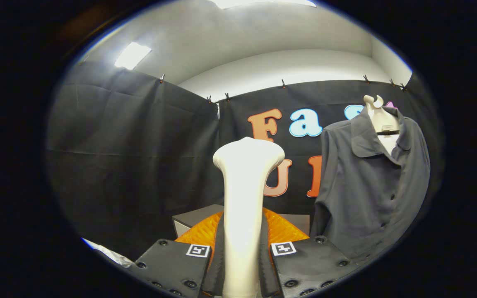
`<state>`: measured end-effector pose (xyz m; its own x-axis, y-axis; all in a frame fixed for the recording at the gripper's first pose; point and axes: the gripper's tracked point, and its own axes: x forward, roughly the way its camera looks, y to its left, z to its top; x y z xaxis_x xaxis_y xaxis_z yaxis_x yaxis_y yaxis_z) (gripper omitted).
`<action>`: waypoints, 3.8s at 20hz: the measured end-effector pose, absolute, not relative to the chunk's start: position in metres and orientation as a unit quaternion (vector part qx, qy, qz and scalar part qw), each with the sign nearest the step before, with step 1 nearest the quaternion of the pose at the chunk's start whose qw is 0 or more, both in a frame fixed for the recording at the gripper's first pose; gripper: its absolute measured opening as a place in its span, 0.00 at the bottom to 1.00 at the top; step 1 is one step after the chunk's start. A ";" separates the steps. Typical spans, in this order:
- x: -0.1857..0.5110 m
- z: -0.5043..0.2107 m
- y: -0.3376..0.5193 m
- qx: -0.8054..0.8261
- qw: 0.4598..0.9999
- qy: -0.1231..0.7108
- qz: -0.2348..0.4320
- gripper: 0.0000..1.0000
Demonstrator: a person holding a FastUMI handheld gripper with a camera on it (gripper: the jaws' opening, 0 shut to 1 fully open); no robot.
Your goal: Iron the clothes twice with a garment steamer, once on the left side and once on the right side.
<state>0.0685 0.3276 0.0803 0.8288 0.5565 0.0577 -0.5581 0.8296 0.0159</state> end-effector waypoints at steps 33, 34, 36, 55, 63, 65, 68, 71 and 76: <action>0.216 0.007 0.116 0.009 0.996 0.002 0.091 0.40; 0.219 0.005 0.116 0.007 0.996 0.003 0.092 0.40; 0.220 0.001 0.116 0.002 0.996 0.003 0.092 0.40; 0.173 -0.092 0.107 0.004 0.995 0.046 0.086 0.40; 0.147 -0.157 0.110 0.003 0.992 0.085 0.091 0.40; 0.141 -0.175 0.110 0.004 0.991 0.099 0.090 0.40; 0.132 -0.201 0.108 0.003 0.989 0.118 0.086 0.40; 0.124 -0.224 0.105 0.005 0.987 0.140 0.083 0.40; 0.113 -0.255 0.098 0.005 0.983 0.169 0.074 0.40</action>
<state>0.1135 0.0978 -0.2553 0.9318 0.1472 -0.3317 -0.1436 0.9890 0.0355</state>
